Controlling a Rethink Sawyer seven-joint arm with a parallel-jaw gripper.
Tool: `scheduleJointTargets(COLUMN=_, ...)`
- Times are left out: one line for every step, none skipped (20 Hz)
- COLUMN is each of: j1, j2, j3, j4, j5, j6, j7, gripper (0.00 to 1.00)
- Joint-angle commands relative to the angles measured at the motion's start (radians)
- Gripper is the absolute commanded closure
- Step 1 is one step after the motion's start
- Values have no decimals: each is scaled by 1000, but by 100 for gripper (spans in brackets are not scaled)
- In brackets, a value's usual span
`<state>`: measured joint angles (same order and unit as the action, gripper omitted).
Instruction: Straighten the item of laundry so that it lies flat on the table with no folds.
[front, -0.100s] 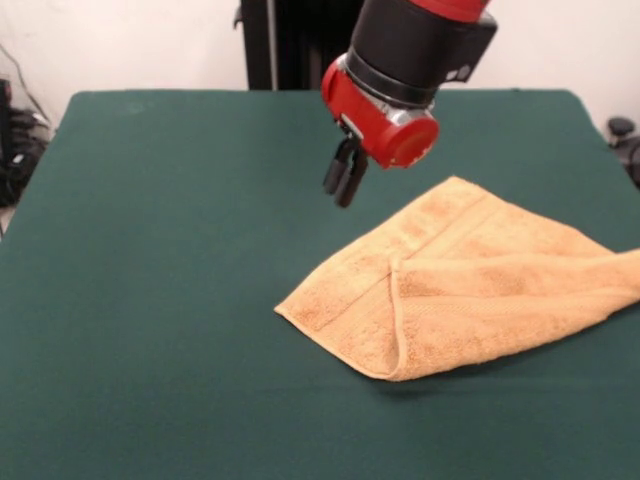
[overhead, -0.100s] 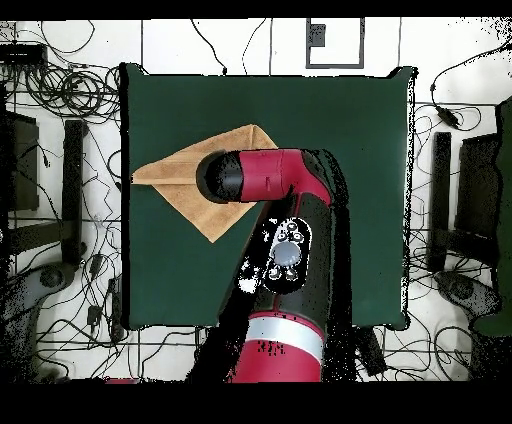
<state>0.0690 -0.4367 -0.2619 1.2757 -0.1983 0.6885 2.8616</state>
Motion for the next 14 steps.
scheduleJointTargets(j1=37, j2=95, j3=24, j4=-1, j5=-63, j6=-28, j7=5, gripper=0)
scheduleJointTargets(j1=32, j2=92, j3=31, j4=7, j5=-58, j6=-37, j7=11, gripper=0)
scheduleJointTargets(j1=34, j2=93, j3=27, j4=7, j5=-59, j6=-38, j7=20, gripper=0)
scheduleJointTargets(j1=34, j2=94, j3=27, j4=8, j5=-59, j6=-41, j7=25, gripper=0)
scheduleJointTargets(j1=34, j2=94, j3=28, j4=12, j5=-56, j6=-50, j7=33, gripper=0)
scheduleJointTargets(j1=36, j2=96, j3=23, j4=12, j5=-58, j6=-53, j7=37, gripper=0)
scheduleJointTargets(j1=35, j2=96, j3=23, j4=15, j5=-57, j6=-61, j7=43, gripper=0)
scheduleJointTargets(j1=37, j2=96, j3=20, j4=16, j5=-59, j6=-65, j7=44, gripper=0)
scheduleJointTargets(j1=33, j2=93, j3=25, j4=22, j5=-53, j6=-75, j7=47, gripper=0)
scheduleJointTargets(j1=22, j2=91, j3=39, j4=31, j5=-40, j6=-98, j7=53, gripper=0)
scheduleJointTargets(j1=7, j2=87, j3=56, j4=44, j5=-20, j6=-104, j7=55, gripper=0)
scheduleJointTargets(j1=-13, j2=80, j3=85, j4=61, j5=4, j6=-111, j7=50, gripper=0)
scheduleJointTargets(j1=-28, j2=73, j3=106, j4=75, j5=23, j6=-114, j7=47, gripper=0)
scheduleJointTargets(j1=-55, j2=61, j3=143, j4=102, j5=62, j6=-120, j7=52, gripper=0)
